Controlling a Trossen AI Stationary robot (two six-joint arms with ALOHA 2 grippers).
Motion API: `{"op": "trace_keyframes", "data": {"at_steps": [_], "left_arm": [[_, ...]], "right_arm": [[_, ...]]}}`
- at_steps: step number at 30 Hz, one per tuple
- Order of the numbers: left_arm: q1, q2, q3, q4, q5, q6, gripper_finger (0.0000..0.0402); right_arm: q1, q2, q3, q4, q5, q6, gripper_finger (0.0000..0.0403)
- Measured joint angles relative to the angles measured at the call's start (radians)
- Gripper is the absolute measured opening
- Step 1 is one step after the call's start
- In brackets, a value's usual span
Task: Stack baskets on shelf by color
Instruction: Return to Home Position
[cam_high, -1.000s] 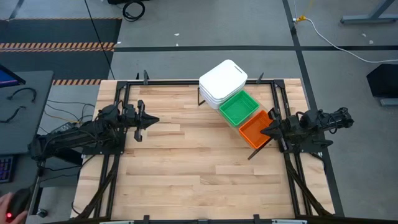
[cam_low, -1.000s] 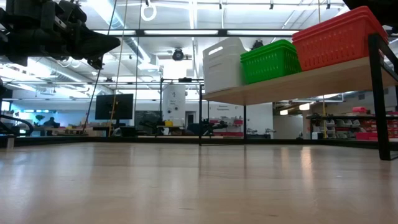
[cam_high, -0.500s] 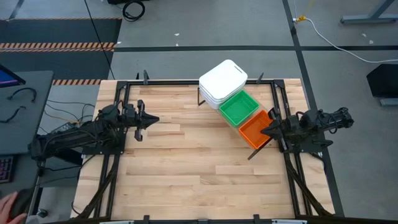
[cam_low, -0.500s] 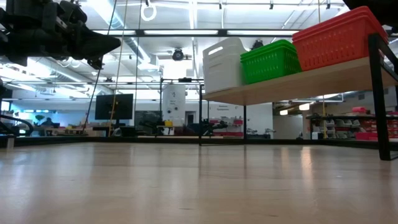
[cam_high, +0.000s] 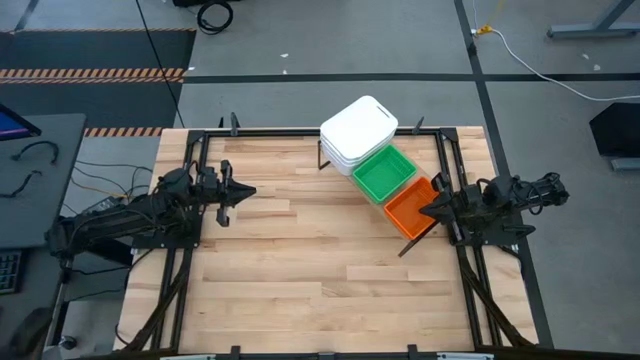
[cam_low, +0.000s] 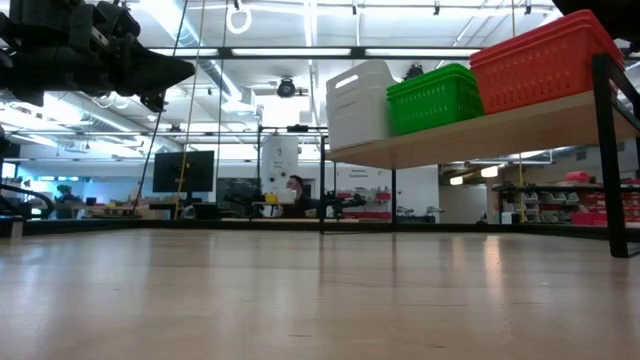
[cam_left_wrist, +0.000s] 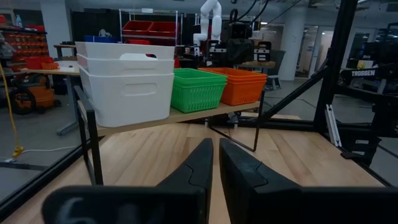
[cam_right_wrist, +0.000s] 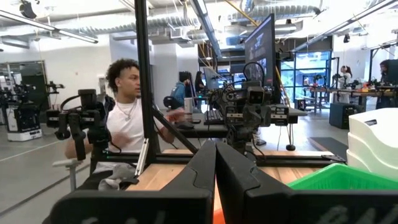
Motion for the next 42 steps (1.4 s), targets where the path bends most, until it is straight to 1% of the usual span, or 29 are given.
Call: {"op": "trace_keyframes", "data": {"at_steps": [11,20,31,42], "left_arm": [[0.000,0.000,0.000,0.000,0.000,0.000,0.0023],[0.000,0.000,0.000,0.000,0.000,0.000,0.0036],[0.000,0.000,0.000,0.000,0.000,0.000,0.0023],[0.000,0.000,0.000,0.000,0.000,0.000,0.0036]], "right_arm": [[0.000,0.000,0.000,0.000,0.000,0.000,0.0018],[0.000,0.000,0.000,0.000,0.000,0.000,0.0018],[0.000,0.000,-0.001,0.000,0.000,0.000,0.0018],[0.000,0.000,-0.001,0.000,0.000,0.000,0.0018]]}}
